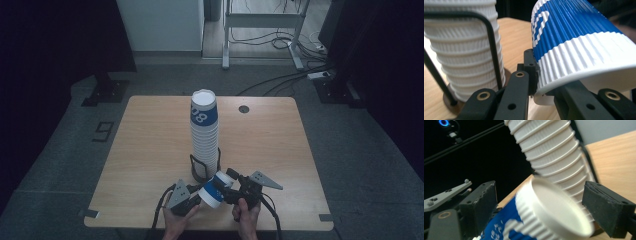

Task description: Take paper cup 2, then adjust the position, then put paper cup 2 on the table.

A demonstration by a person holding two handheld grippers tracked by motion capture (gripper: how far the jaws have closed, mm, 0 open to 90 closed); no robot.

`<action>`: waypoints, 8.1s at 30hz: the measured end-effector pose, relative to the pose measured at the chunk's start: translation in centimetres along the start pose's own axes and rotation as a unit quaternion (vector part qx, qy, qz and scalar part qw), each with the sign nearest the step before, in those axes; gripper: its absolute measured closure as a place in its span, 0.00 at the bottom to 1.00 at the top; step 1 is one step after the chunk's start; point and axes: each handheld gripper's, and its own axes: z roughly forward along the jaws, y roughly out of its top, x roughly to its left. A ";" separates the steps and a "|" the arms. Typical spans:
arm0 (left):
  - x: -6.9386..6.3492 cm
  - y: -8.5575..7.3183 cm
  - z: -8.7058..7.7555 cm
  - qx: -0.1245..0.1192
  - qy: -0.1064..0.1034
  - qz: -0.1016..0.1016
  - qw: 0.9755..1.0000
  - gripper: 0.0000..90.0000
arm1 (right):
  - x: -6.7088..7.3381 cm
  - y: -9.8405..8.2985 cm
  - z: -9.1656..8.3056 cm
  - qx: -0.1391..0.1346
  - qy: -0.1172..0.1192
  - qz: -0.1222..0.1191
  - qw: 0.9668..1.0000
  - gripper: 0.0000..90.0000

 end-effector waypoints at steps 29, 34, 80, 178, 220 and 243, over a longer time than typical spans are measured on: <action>2.7 1.3 -1.4 0.092 -0.001 -0.012 0.996 0.94 | -1.4 -2.7 -3.0 0.086 -0.058 -0.240 0.965 0.14; 2.7 2.0 -1.3 0.111 -0.008 -0.007 0.994 0.94 | -0.5 -3.2 -2.2 0.101 -0.060 -0.284 0.952 0.14; 2.4 7.0 2.2 0.323 -0.055 0.009 0.945 0.95 | 3.5 -4.9 -0.4 0.150 -0.094 -0.549 0.817 0.09; 3.3 2.3 -2.9 0.042 0.039 -0.051 0.997 0.21 | -0.1 -1.0 -0.9 0.103 -0.065 -0.346 0.930 0.22; 5.0 -1.8 -3.0 0.039 0.177 -0.043 0.982 0.16 | -11.2 3.6 3.9 0.074 -0.189 -0.228 0.952 0.21; 4.9 -1.8 -3.0 0.023 0.187 -0.036 0.981 0.16 | -12.2 3.4 4.3 0.105 -0.216 -0.199 0.950 0.14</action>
